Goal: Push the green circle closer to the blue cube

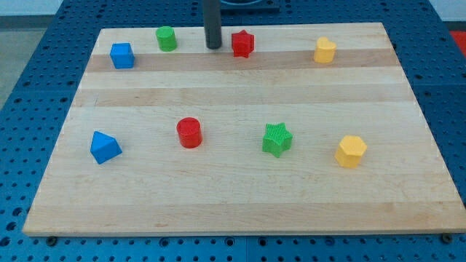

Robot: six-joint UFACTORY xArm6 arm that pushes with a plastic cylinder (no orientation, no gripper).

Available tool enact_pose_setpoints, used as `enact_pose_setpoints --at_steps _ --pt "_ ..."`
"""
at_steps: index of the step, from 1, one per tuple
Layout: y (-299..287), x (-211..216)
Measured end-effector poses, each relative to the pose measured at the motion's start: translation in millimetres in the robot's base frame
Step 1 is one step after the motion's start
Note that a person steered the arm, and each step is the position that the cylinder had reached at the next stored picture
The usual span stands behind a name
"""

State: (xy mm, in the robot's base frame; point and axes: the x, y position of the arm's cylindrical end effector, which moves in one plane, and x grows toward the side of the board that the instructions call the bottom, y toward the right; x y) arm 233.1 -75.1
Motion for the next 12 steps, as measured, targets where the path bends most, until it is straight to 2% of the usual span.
enact_pose_setpoints --at_steps 1,3,9,12 --pt "-37 -19" --pt "-61 -10" --pt "-96 27" --pt "-82 18"
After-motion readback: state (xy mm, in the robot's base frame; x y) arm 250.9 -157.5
